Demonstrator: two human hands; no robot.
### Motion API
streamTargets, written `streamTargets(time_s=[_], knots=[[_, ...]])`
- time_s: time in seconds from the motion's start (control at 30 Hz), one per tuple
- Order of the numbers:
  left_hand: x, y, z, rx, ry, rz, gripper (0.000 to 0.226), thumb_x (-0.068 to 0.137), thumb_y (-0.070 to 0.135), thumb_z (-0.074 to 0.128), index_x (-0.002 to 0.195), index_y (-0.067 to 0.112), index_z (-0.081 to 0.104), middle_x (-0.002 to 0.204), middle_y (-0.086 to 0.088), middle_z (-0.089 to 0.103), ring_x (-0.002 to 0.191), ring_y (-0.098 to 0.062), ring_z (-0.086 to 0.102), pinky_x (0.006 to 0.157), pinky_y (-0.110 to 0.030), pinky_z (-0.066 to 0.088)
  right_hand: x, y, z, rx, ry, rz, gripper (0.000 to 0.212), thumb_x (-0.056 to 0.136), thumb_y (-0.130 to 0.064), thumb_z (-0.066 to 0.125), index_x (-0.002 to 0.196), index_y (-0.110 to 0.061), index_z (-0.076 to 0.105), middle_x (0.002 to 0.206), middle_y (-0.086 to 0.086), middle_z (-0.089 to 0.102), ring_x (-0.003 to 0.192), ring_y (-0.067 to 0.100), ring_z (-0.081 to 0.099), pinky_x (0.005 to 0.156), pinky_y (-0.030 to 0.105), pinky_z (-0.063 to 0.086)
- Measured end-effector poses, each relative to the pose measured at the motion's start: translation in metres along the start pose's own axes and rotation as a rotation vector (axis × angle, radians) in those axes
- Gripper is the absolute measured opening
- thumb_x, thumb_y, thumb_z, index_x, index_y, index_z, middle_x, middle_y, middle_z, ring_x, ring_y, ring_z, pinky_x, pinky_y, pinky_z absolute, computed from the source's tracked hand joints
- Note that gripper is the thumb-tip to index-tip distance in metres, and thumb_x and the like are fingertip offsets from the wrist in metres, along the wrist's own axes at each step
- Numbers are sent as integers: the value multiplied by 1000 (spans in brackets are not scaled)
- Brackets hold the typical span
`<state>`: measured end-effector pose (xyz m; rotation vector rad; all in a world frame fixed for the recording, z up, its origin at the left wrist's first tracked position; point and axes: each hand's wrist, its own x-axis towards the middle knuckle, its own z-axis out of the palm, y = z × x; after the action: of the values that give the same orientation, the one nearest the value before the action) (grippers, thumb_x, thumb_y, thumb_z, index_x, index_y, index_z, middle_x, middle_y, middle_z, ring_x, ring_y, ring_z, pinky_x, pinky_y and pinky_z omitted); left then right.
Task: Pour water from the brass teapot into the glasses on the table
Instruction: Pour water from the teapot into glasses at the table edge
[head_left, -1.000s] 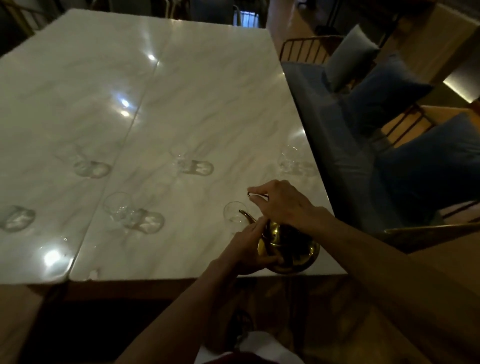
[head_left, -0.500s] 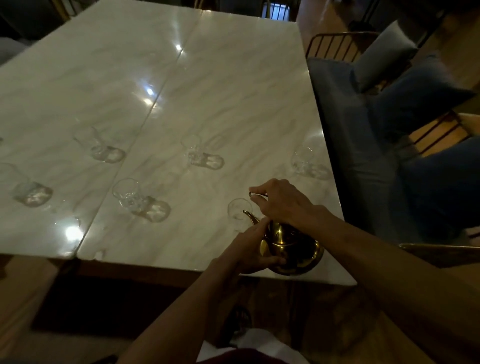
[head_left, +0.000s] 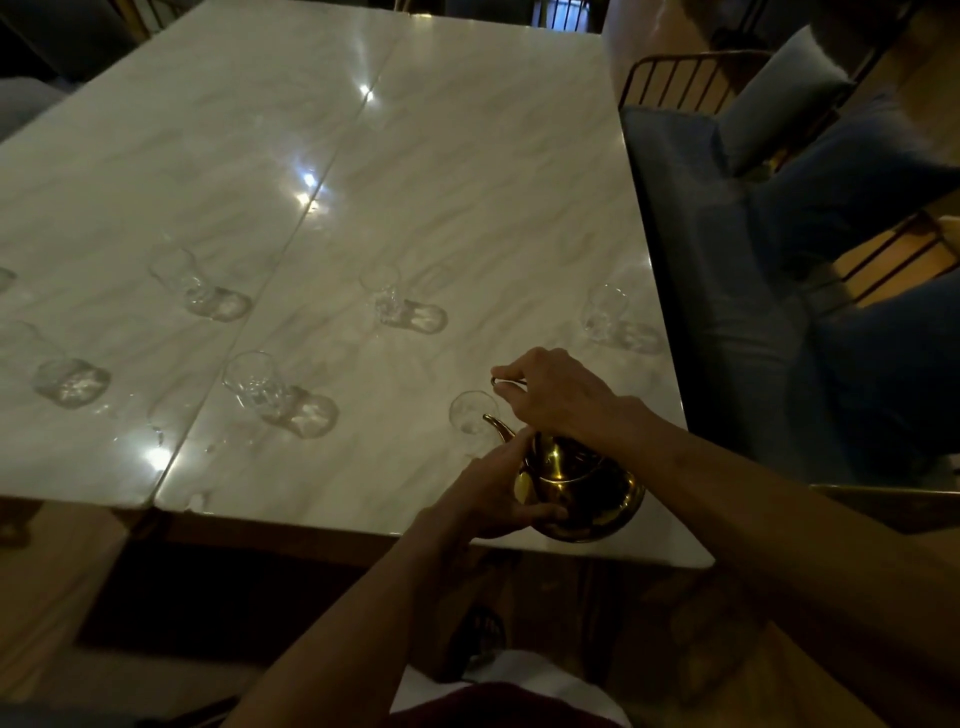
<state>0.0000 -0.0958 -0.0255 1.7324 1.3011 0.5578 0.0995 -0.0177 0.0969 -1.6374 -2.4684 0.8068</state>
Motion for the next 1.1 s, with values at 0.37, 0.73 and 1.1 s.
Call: streamTargets(time_s=[0.37, 0.73, 1.1], knots=[[2, 6, 3, 1, -22, -30, 97, 79, 36, 81, 156, 26, 22, 153, 1, 46, 140, -18, 44, 113, -42, 41, 2, 7, 0, 15, -17, 17, 36, 91, -33, 57, 124, -20, 65, 128, 5, 64, 112, 22, 62, 96, 38, 50], [1, 9, 5, 33, -19, -38, 100, 78, 40, 81, 156, 29, 19, 152, 1, 47, 138, -18, 46, 112, -42, 43, -4, 6, -4, 6, -31, -11, 32, 93, -30, 56, 121, -19, 66, 126, 5, 65, 109, 22, 64, 94, 38, 51], [-1, 11, 7, 37, -6, -16, 99, 80, 37, 81, 157, 26, 19, 153, 1, 45, 140, -16, 44, 113, -38, 41, -5, 7, -3, -4, -26, -16, 34, 92, -31, 57, 123, -20, 65, 129, 3, 63, 114, 21, 62, 96, 37, 50]])
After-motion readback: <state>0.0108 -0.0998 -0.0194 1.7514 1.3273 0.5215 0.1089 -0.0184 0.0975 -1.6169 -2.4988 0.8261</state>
